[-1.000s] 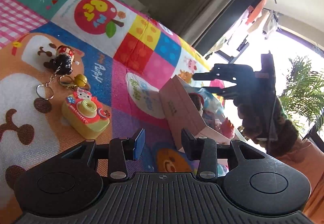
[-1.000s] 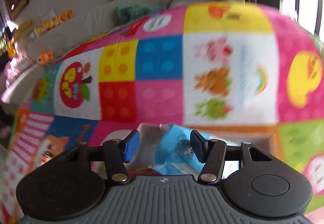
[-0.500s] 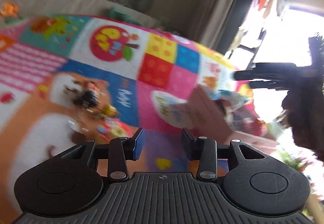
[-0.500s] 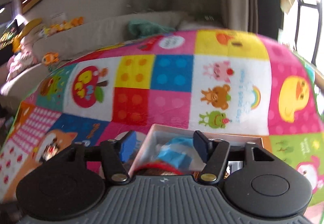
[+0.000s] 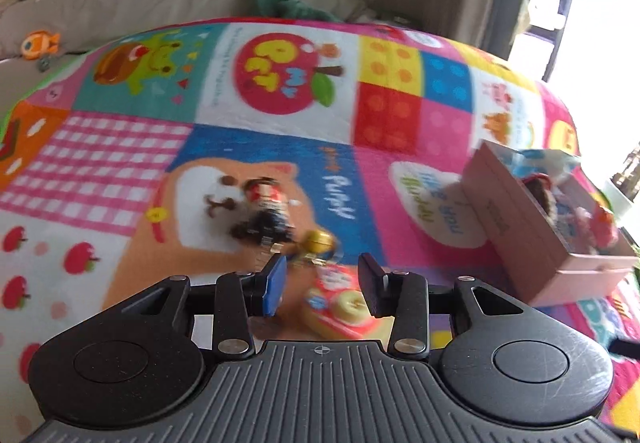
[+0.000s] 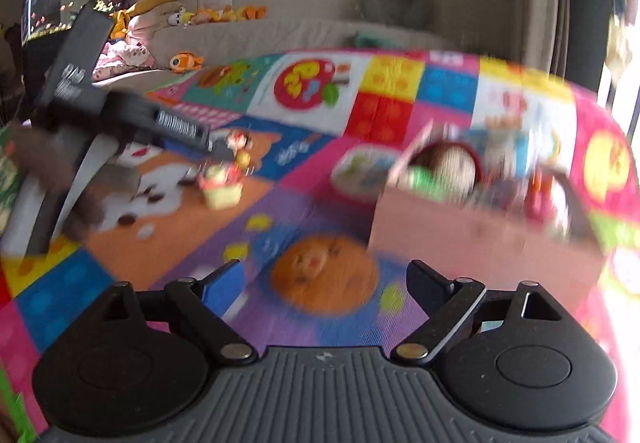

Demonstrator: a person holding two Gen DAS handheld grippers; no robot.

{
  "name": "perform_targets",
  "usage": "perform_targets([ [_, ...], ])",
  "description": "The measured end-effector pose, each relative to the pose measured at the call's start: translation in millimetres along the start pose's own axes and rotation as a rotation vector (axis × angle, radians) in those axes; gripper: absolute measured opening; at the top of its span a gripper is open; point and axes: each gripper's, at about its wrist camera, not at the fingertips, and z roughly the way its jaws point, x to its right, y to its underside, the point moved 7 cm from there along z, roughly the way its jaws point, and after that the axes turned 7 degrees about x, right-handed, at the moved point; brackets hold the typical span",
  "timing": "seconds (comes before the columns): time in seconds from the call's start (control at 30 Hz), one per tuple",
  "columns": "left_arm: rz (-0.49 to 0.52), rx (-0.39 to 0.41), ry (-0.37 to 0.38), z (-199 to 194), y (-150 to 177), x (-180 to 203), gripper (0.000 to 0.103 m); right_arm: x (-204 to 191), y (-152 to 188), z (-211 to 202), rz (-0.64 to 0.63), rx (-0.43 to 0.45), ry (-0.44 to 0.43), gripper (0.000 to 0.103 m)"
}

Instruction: Organize objects

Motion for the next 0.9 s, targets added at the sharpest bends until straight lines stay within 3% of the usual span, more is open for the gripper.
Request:
perform_targets([
  [0.1, -0.092, 0.011, -0.042, 8, -13, -23, 0.043, 11, 18, -1, 0.074, -0.026, 0.015, 0.094],
  [0.17, -0.104, 0.004, -0.042, 17, -22, -26, 0.043, 18, 15, -3, 0.131, 0.007, 0.021, 0.102],
  [0.4, -0.008, -0.110, -0.174, 74, -29, -23, 0.043, 29, 20, -2, 0.211, 0.004, 0.020, 0.103],
  [0.5, 0.022, -0.094, -0.188, 80, -27, -19, 0.040, 30, 20, 0, 0.209, 0.002, 0.025, 0.103],
  [0.53, 0.020, -0.090, -0.180, 78, -26, -17, 0.036, 29, 20, 1, 0.207, -0.004, 0.022, 0.103],
  [0.77, -0.018, -0.110, -0.056, 16, 17, 10, 0.036, 29, 21, 7, 0.205, -0.042, 0.022, 0.103],
  [0.9, -0.132, -0.131, 0.079, -32, 50, 29, 0.036, 29, 22, 9, 0.200, -0.052, 0.031, 0.103],
])
